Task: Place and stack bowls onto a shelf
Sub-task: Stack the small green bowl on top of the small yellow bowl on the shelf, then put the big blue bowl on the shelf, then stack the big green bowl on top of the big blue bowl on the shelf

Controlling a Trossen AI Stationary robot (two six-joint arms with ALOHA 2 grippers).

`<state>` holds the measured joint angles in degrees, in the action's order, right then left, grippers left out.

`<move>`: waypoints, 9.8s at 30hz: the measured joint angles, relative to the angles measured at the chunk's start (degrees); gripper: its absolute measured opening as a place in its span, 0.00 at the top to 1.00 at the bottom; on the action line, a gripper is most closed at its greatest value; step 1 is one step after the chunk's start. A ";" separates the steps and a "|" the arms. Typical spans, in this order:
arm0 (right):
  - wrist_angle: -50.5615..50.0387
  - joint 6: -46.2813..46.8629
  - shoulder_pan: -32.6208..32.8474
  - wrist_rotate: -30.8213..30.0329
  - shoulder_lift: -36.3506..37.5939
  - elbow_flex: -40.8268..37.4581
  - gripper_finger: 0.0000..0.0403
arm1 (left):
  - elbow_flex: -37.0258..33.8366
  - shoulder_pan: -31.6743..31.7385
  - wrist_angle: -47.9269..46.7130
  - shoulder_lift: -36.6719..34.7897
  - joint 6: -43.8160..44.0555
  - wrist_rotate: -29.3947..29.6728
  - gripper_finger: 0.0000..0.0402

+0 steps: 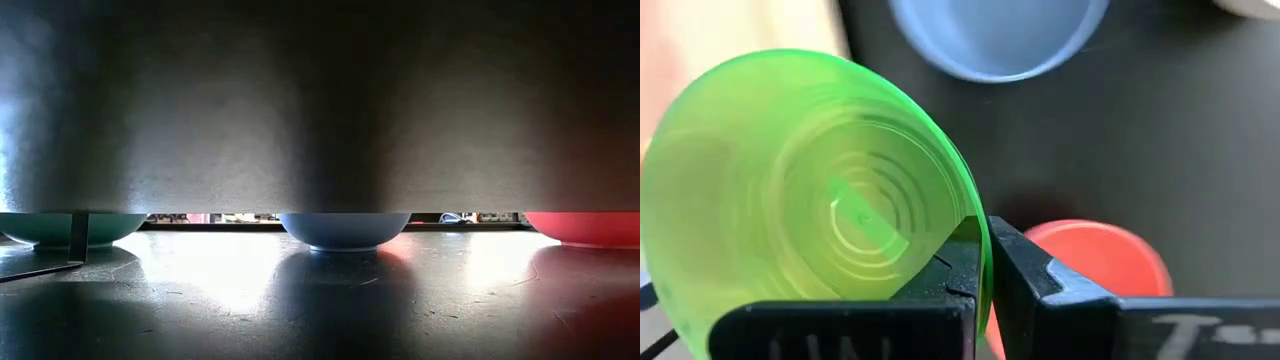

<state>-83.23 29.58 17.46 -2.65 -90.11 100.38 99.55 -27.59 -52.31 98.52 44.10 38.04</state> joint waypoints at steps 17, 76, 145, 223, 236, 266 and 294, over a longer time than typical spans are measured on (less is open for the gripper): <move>13.04 7.46 18.94 -0.40 -5.53 -0.40 0.98 | 0.00 -3.87 0.14 0.00 3.26 -3.65 0.58; 13.17 0.48 16.71 -10.46 2.22 -5.01 0.67 | -0.02 5.13 -8.33 4.65 6.61 -5.94 0.58; 9.37 -4.26 12.50 -13.67 4.84 -8.72 0.68 | -11.03 19.01 4.70 11.82 -5.42 -23.82 1.00; 8.51 -2.58 12.50 -13.91 4.81 -8.79 0.68 | 0.96 14.73 -36.51 7.39 4.16 -25.05 0.73; 8.51 -4.83 12.50 -13.93 4.81 -8.79 0.68 | -34.89 19.98 -15.54 -15.07 16.40 -33.85 0.75; 8.93 -6.66 11.84 -14.02 4.81 -8.79 0.68 | -51.63 18.14 3.40 -14.86 20.25 -34.21 0.84; 8.54 -6.21 11.84 -13.89 4.81 -8.79 0.68 | -23.91 17.38 -2.05 -16.28 0.31 -17.77 1.00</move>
<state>-74.70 23.38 29.30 -16.53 -85.30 91.59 75.64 -10.21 -54.36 82.24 44.41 20.27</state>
